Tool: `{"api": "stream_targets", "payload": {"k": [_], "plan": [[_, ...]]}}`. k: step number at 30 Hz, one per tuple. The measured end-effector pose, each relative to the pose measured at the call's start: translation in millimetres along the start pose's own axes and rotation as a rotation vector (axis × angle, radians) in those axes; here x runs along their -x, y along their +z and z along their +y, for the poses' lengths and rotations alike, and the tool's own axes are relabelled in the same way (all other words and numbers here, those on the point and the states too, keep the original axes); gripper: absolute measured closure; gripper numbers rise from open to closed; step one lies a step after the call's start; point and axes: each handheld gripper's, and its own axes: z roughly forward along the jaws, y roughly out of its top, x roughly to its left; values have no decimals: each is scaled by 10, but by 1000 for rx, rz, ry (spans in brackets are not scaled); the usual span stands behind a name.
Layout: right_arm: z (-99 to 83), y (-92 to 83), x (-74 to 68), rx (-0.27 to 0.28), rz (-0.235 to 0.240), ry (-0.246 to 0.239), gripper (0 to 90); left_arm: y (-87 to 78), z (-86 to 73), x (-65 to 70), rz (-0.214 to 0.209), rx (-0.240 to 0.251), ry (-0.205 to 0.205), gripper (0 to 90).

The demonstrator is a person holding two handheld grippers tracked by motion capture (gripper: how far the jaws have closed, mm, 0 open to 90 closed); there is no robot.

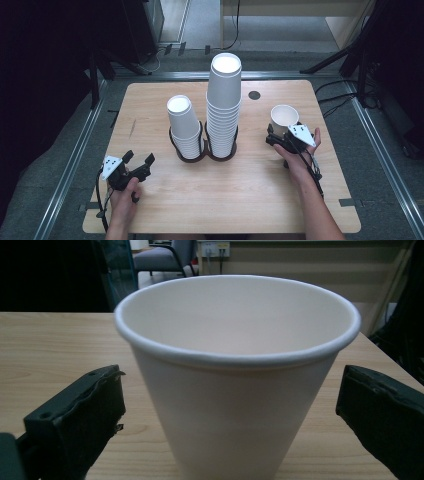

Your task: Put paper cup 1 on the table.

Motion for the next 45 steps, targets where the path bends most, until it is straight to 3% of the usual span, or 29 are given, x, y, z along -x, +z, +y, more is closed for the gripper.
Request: {"api": "stream_targets", "payload": {"k": [6,13,21,24,27,37,39,45], "plan": [[-11,-147,6,15,38,15,0,-23,87,93,-22,23,2,116],[-64,-272,41,-2,44,31,0,-41,180,225,-32,27,16,116],[-87,-439,131,19,46,24,0,-31,227,347,-50,21,30,111],[-72,-512,154,31,49,22,0,-56,255,401,-24,33,45,111],[-42,-597,167,35,56,29,0,-75,300,464,-37,37,44,111],[181,-834,182,61,55,20,0,-85,377,820,-61,50,82,111],[243,-878,191,65,51,26,0,-78,390,911,-62,41,115,111],[435,-990,170,69,55,54,0,-79,463,1169,-107,41,142,110]]}}
